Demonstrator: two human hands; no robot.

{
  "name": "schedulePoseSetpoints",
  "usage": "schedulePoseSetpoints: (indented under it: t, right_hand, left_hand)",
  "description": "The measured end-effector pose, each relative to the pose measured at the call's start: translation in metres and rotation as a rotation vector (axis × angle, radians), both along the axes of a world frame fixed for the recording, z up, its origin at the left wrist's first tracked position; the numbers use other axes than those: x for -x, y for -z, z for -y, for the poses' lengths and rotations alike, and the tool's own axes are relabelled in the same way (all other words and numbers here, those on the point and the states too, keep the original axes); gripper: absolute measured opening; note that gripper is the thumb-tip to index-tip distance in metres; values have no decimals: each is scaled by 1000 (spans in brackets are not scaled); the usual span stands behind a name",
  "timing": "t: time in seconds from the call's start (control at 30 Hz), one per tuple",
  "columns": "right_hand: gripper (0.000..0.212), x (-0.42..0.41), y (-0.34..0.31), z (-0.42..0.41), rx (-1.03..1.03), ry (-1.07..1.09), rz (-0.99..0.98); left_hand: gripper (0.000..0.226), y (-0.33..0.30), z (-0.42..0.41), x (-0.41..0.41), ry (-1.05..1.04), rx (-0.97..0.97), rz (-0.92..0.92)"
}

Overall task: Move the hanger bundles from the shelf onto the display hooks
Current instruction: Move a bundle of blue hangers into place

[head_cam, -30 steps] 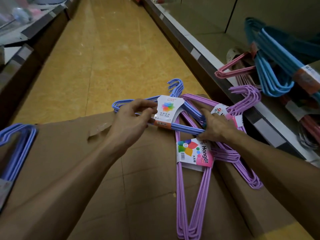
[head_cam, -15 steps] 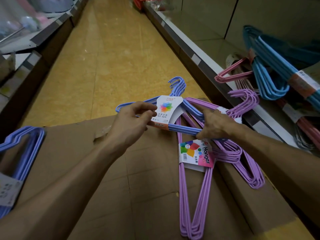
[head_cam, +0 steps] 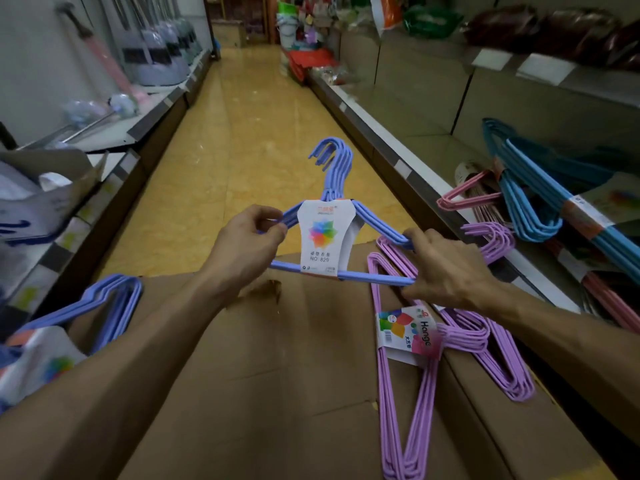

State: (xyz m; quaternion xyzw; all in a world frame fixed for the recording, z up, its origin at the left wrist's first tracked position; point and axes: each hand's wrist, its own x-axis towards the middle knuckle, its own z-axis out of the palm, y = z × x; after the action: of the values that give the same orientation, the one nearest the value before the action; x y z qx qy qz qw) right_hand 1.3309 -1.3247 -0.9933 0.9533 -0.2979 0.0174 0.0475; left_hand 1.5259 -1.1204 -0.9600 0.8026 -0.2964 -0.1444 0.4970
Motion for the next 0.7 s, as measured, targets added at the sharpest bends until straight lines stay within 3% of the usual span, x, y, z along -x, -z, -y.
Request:
schedulePoseSetpoints:
  t: [0.2,0.4,0.7]
  right_hand:
    - [92,-5,-21,-51,10,-162,81]
    - [87,-16,-34,-99,11,-261,96]
    - [85,-24,-32,-140,12,-366,130]
  left_hand:
    - [49,-31,-20,-9,-68,50,49]
    - [72,-61,-50,-25,-217,-33,176]
    - [35,-75,-64,-34,-180,77,99]
